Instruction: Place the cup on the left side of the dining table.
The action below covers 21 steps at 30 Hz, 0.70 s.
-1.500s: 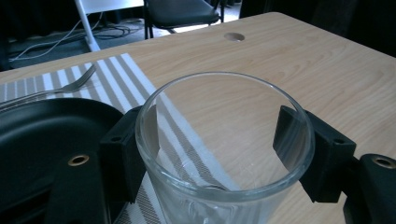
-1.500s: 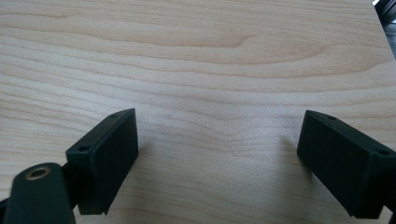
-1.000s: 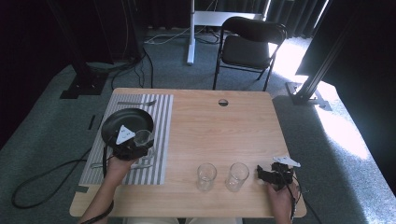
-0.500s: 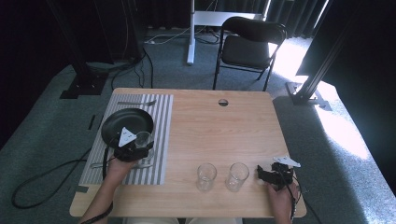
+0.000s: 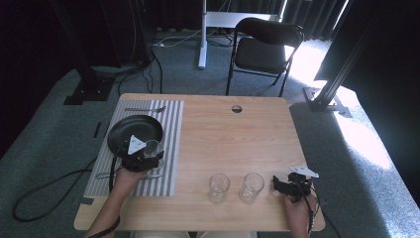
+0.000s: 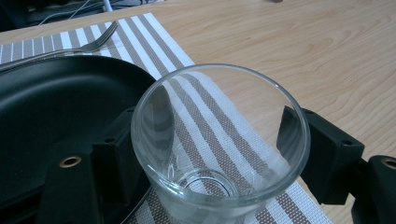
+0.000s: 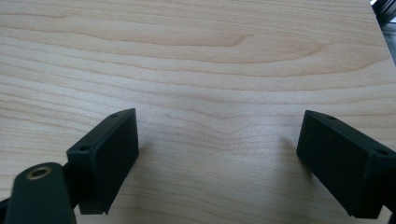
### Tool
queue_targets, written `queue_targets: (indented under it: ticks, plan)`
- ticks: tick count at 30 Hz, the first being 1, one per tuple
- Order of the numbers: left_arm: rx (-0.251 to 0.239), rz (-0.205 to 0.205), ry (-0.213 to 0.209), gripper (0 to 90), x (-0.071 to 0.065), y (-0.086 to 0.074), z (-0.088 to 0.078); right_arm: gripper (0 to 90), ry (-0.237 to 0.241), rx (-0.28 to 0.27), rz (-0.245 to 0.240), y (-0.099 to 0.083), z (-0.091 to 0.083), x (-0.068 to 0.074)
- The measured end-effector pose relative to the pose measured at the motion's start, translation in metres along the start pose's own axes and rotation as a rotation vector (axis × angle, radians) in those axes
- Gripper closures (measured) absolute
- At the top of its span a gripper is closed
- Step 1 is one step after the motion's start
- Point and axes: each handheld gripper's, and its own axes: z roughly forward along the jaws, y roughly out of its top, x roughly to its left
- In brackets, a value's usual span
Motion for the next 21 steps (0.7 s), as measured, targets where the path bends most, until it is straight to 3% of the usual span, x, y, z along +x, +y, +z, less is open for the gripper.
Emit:
queue_targets:
  ticks: [9,14,16,21]
  plan:
    - [0.024,-0.005,-0.018,11.8,-0.002,-0.001,-0.002,12.3,-0.001,0.000,0.000,0.000,0.000,0.000]
    - [0.023,-0.017,-0.029,10.3,-0.001,-0.005,-0.006,12.4,-0.004,-0.001,0.002,0.000,0.000,0.000]
    - [0.045,-0.020,-0.020,1.8,-0.002,-0.006,-0.005,12.4,-0.004,0.000,0.004,0.000,0.000,0.000]
    - [0.073,-0.022,-0.009,1.6,-0.004,-0.011,-0.007,12.3,-0.006,0.000,0.006,0.000,0.000,0.000]
